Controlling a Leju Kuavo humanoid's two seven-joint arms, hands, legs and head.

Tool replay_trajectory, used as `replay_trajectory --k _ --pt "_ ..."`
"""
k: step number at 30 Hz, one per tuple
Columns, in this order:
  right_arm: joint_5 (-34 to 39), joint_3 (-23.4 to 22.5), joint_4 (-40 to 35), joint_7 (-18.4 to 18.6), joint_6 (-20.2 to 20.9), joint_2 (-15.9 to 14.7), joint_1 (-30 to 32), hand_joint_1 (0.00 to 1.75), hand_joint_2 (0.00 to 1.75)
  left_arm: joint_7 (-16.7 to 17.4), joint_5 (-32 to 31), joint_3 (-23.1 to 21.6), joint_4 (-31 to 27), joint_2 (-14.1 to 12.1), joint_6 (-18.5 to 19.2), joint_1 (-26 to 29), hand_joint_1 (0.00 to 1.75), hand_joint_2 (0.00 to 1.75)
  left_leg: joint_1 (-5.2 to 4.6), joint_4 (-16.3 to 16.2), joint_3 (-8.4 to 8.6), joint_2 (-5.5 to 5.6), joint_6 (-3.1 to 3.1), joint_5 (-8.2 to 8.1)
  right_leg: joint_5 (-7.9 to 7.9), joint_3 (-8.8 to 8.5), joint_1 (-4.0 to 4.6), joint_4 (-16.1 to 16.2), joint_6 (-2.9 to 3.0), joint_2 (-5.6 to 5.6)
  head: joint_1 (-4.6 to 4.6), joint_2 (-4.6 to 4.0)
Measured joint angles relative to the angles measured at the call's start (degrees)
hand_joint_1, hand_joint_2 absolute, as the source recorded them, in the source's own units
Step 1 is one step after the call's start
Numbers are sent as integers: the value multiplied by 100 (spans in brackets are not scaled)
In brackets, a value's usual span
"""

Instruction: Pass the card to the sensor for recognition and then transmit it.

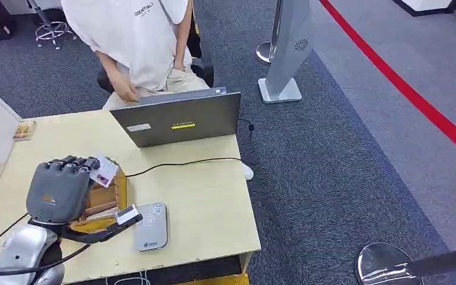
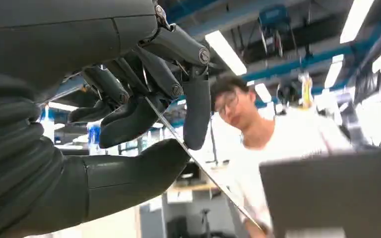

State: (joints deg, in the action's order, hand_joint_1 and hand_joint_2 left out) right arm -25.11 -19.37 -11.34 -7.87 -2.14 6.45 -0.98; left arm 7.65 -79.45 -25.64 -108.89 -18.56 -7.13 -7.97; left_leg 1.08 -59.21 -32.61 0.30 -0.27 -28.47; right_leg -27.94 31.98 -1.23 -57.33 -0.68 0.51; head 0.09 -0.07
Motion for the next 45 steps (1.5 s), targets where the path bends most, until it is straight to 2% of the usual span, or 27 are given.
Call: replay_trajectory --k 2,9,11,13,26,45 --pt "0 -4 0 0 -9 0 10 0 175 81 -83 -9 103 31 -4 195 175 175 0 0 -1 0 1 -1 -1 0 0 0 -1 0 -2 0" --pt "-2 -2 0 2 -11 0 11 0 175 92 -96 -9 129 41 -11 237 175 175 0 0 -1 0 1 -1 -1 0 0 0 -1 0 0 0" --pt "-85 -11 0 2 -26 0 16 0 175 144 -179 -9 418 98 -236 743 175 175 0 0 -2 0 2 -2 -2 0 0 0 -2 -2 0 0" --pt "-98 -11 0 4 -26 0 18 0 175 35 -260 -9 431 114 -308 967 175 175 0 0 -1 0 2 -1 -1 -2 0 0 -2 -2 0 0" --pt "-190 -11 0 -7 18 0 15 0 175 -17 -457 -72 763 195 -286 1270 175 175 0 0 -2 1 2 -2 -1 -1 0 0 -2 -2 0 0" --pt "-201 -11 0 -7 68 0 15 0 175 144 -485 -162 1025 140 -225 1505 175 175 0 0 -2 1 2 -2 -2 -2 0 0 -2 -3 0 0"
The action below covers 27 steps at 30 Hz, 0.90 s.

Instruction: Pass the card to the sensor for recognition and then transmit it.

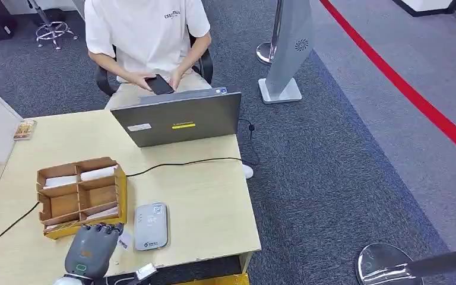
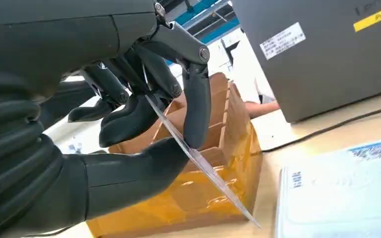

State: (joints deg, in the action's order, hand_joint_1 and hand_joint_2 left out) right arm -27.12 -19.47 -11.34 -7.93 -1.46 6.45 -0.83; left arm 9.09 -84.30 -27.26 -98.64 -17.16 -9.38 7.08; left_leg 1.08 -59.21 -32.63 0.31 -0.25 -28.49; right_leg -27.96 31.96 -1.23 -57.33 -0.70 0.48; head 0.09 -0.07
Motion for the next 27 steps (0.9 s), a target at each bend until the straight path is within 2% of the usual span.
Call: replay_trajectory --k 19,24,27 --pt "-90 0 0 -2 -2 0 0 0 175 120 -13 -44 -2 -160 33 15 175 175 0 0 0 1 0 0 0 -1 0 0 0 0 0 0" --pt "-90 -4 0 0 -61 4 0 0 175 223 -184 -42 -33 -155 -645 44 175 175 0 0 0 1 0 0 0 -1 0 0 0 0 0 0" --pt "-98 -26 0 39 -131 35 0 0 175 238 -266 0 -181 -77 -865 57 175 175 1 0 0 1 0 0 0 -1 0 0 0 -2 -2 0"
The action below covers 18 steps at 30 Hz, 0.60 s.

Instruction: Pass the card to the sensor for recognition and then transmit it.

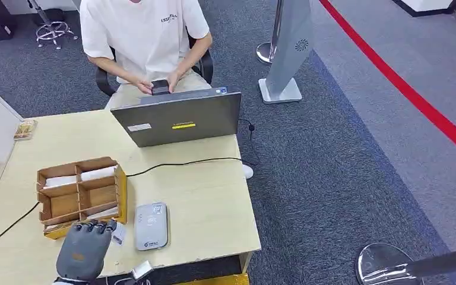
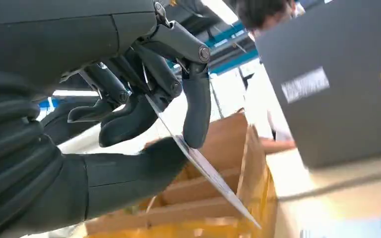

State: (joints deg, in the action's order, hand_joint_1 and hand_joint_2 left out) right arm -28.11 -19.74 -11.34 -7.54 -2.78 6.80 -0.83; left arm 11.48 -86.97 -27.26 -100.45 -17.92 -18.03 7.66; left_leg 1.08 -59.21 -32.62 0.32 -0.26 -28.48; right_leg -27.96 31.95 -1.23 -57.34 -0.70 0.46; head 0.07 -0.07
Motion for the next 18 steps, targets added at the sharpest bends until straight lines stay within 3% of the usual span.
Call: replay_trajectory --k 10,18 --pt "-15 -39 -24 162 -59 74 -11 0 175 -120 -164 177 -81 282 -145 -65 175 175 0 0 1 1 0 0 0 -1 0 0 0 -1 4 0" --pt "-114 -44 -37 217 37 94 -20 0 175 -157 -247 210 299 437 -193 -219 175 175 0 0 1 1 0 0 0 -1 0 0 0 0 2 0"
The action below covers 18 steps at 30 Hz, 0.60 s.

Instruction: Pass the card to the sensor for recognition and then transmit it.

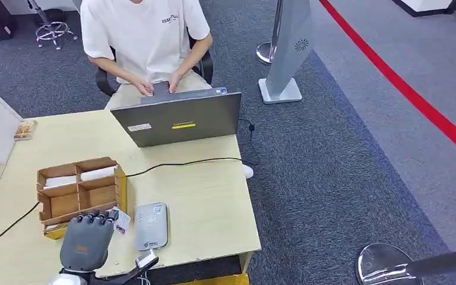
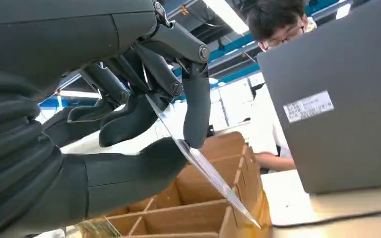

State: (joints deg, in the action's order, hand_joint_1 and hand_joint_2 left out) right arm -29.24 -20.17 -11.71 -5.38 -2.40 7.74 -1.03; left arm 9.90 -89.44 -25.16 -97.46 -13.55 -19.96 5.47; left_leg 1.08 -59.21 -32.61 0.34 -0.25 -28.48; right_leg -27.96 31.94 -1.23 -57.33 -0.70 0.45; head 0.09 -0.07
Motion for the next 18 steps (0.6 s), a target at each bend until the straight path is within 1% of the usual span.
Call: replay_trajectory --k 7,12,18 --pt "-90 0 -26 42 17 2 -3 0 175 251 -4 9 673 22 -133 -168 175 175 1 0 0 0 0 0 0 0 0 0 0 0 0 0" --pt "-169 0 -35 -22 26 2 3 0 175 385 -4 9 955 20 -159 -210 175 175 1 0 0 0 0 0 0 0 0 0 0 0 0 0" --pt "-186 0 -33 -125 77 2 10 0 175 400 -4 7 1178 -13 -286 -210 175 175 1 0 1 0 0 0 0 1 1 0 0 0 0 0"
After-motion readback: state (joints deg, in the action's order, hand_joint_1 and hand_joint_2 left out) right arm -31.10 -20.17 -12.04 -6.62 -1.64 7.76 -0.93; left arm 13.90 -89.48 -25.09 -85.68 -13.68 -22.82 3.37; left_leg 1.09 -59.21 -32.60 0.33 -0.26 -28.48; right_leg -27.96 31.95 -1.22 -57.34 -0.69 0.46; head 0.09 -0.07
